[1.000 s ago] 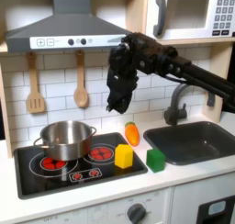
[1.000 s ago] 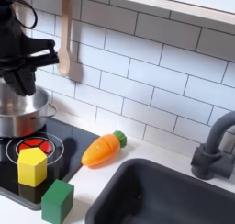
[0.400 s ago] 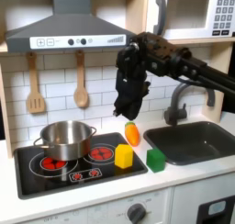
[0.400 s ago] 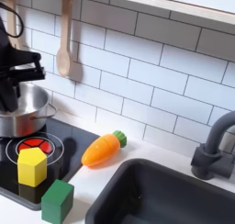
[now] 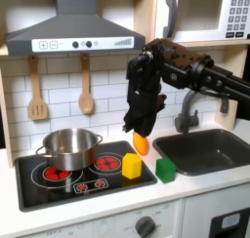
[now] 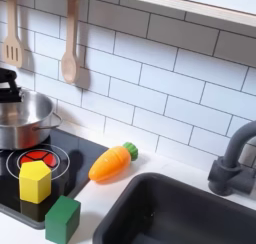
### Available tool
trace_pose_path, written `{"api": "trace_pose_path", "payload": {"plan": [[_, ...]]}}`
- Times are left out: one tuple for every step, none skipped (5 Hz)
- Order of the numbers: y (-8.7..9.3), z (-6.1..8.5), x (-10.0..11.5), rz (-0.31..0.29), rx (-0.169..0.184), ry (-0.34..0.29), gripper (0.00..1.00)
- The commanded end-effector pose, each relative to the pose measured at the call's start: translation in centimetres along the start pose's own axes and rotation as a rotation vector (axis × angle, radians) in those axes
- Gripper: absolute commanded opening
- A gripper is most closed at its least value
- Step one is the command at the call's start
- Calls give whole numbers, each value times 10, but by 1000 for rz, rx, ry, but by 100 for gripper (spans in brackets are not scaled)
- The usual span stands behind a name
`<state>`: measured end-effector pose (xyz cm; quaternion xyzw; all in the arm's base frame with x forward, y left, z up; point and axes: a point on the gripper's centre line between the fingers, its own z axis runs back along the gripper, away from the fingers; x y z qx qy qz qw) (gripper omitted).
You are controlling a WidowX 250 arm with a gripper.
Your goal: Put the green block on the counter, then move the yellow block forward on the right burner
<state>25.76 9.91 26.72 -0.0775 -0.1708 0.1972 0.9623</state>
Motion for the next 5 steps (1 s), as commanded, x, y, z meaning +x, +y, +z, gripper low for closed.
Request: {"api": "trace_pose_path", "payload": {"plan": [[1, 5, -2, -6, -33, -12, 100], [1, 5, -2, -10, -34, -8, 100], [1, 5, -2, -12, -34, -9, 100], [1, 5, -2, -13, -34, -12, 100], [1, 5, -2, -13, -34, -11, 100]]}}
